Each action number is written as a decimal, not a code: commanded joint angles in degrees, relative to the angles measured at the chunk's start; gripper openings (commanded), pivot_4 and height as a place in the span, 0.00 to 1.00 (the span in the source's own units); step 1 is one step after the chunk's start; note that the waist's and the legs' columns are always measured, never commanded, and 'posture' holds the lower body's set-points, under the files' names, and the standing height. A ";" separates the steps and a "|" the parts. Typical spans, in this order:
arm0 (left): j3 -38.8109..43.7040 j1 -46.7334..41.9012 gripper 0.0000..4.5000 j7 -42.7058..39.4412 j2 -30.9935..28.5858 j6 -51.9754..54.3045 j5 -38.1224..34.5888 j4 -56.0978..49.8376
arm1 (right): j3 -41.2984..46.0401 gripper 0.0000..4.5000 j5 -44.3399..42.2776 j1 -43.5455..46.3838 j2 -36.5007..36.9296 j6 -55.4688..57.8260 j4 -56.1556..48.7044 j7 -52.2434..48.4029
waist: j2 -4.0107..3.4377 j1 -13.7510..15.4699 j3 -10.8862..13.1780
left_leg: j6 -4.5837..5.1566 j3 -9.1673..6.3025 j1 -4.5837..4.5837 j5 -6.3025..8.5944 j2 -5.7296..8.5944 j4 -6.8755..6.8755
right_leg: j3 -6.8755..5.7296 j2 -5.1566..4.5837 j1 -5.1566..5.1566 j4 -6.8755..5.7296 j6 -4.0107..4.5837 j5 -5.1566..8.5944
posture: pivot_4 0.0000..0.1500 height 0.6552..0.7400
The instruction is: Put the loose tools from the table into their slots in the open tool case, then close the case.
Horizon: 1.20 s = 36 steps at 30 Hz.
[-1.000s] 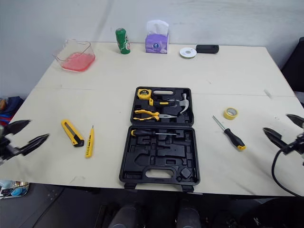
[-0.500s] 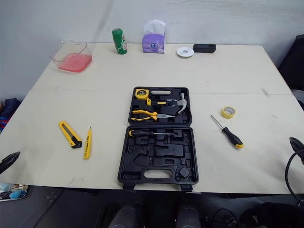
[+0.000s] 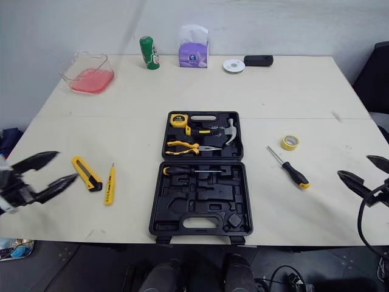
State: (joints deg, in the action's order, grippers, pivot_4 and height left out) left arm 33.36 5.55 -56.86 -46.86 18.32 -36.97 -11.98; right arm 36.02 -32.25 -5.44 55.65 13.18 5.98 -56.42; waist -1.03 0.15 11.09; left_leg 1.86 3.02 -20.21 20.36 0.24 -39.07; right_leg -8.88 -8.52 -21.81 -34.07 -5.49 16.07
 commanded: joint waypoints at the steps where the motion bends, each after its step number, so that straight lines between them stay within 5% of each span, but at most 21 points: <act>1: -3.68 -3.86 0.99 -0.72 -1.41 2.89 -3.50 -5.38 | -1.63 1.00 -0.65 -0.24 4.76 12.43 -7.26 2.93 | -0.02 0.05 0.00 | 0.00 0.00 0.00 -0.01 0.00 0.00 | -0.01 0.02 0.00 -0.01 0.00 0.00 | 1.00 1.00; 11: -16.72 -14.84 0.99 -2.06 -0.91 8.87 -7.50 -14.43 | -11.57 1.00 -2.53 8.35 10.84 28.33 -10.97 -0.11 | 0.01 0.52 0.02 | 0.08 0.03 -0.10 -0.07 0.01 -0.01 | -0.06 0.18 0.03 0.00 -0.05 -0.03 | 1.00 1.00; 21: -22.54 -18.30 0.99 0.68 1.53 12.23 -9.41 -20.14 | -20.44 1.00 3.38 15.87 8.13 25.65 -4.09 -0.43 | 0.03 1.37 0.03 | 0.05 0.03 -0.10 -0.11 -0.01 -0.03 | -0.05 0.64 0.09 0.09 -0.08 -0.04 | 1.00 1.00; 36: -24.97 -17.96 0.99 3.13 3.46 12.97 -10.52 -23.22 | -21.46 1.00 6.49 15.43 1.49 18.42 4.36 -3.07 | 0.03 1.35 0.03 | -0.04 0.00 -0.08 -0.18 -0.08 -0.06 | 0.03 0.83 0.14 0.08 -0.09 -0.05 | 1.00 1.00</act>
State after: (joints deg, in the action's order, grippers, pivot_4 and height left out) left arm 7.88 -12.59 -53.80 -43.10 31.36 -46.66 -33.32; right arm 13.73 -26.03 10.14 57.25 32.89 10.09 -59.30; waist -1.00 1.50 11.11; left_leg 1.82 3.03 -20.29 20.18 0.16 -39.13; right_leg -8.84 -7.69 -21.67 -33.99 -5.58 16.02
